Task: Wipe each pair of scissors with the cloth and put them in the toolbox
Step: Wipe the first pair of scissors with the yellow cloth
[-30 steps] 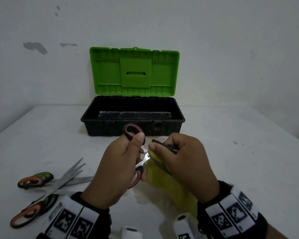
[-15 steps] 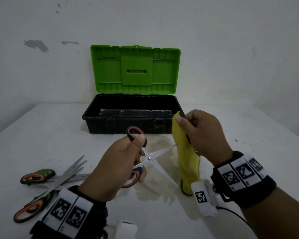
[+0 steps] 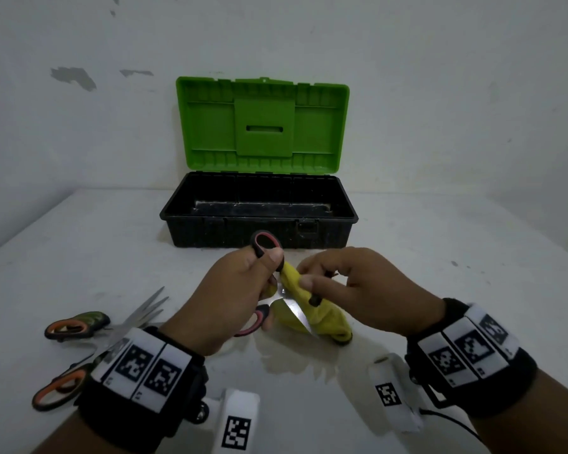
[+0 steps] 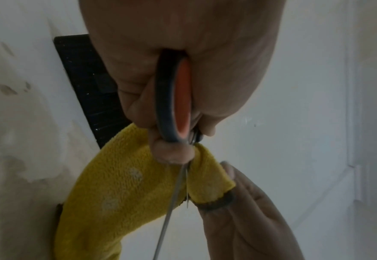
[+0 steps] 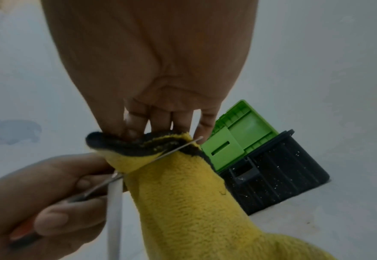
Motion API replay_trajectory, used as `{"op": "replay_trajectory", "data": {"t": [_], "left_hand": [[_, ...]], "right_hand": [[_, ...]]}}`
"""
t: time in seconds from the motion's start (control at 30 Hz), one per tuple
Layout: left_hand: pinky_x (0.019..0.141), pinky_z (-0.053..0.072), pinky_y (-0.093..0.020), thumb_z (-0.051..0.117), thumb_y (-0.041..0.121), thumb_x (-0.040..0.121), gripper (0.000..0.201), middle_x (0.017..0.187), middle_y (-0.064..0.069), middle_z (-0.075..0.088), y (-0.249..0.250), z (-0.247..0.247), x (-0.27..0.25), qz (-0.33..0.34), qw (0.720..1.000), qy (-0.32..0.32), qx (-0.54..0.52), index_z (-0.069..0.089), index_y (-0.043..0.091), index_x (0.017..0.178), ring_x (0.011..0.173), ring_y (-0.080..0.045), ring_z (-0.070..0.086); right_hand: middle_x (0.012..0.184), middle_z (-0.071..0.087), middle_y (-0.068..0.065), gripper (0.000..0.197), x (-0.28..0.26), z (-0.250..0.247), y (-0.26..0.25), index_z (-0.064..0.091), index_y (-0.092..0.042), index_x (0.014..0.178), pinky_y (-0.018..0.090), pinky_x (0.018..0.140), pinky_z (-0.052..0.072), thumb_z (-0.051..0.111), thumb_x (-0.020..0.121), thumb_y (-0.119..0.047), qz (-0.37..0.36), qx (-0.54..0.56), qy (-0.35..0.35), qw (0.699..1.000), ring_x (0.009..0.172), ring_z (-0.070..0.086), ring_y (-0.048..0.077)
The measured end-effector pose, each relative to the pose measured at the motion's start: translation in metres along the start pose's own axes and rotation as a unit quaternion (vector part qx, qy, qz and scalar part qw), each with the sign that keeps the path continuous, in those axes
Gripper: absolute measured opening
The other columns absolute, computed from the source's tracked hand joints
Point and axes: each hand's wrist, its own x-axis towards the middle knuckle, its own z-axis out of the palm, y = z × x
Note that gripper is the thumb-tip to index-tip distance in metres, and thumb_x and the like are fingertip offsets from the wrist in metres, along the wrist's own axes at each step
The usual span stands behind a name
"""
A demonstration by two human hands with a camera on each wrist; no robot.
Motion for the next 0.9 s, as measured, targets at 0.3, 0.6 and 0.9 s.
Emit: {"op": "replay_trajectory", "data": {"t": [0.3, 0.6, 0.9], "left_hand": [[0.047, 0.049, -0.03, 0.043, 0.04, 0.1, 0.039, 0.059, -0.003, 0.049, 0.006, 0.003, -0.003, 0.06, 0.995, -0.048, 0.066, 0.058, 0.016, 0.073, 0.045, -0.018, 0.053], [0.043, 0.037, -0.021, 0.045, 0.037, 0.1, 0.038, 0.047, 0.003, 0.049, 0.01, -0.012, -0.003, 0.065, 0.995, -0.029, 0.071, 0.047, 0.017, 0.068, 0.039, -0.023, 0.055], [0.039, 0.036, -0.023, 0.048, 0.045, 0.097, 0.046, 0.054, 0.004, 0.03, -0.001, -0.018, -0.001, -0.017, 0.996, 0.061, -0.061, 0.044, 0.022, 0.057, 0.044, -0.029, 0.053]], "right_hand": [[0.087, 0.074, -0.008, 0.023, 0.006, 0.006, 0.004, 0.065, -0.027, 0.093, 0.03, 0.071, 0.057, 0.084, 0.079, -0.028, 0.04, -0.045, -0.019, 0.998, 0.077, 0.068, 0.006], [0.075, 0.077, -0.016, 0.009, -0.002, -0.018, 0.013, 0.078, -0.009, 0.091, 0.016, 0.067, 0.055, 0.079, 0.086, -0.016, 0.077, 0.015, -0.034, 0.996, 0.07, 0.075, 0.003], [0.074, 0.078, -0.001, 0.006, -0.019, -0.034, 0.033, 0.076, -0.014, 0.084, 0.016, 0.065, 0.054, 0.073, 0.088, -0.015, 0.141, 0.101, 0.115, 0.978, 0.07, 0.075, 0.009]]}}
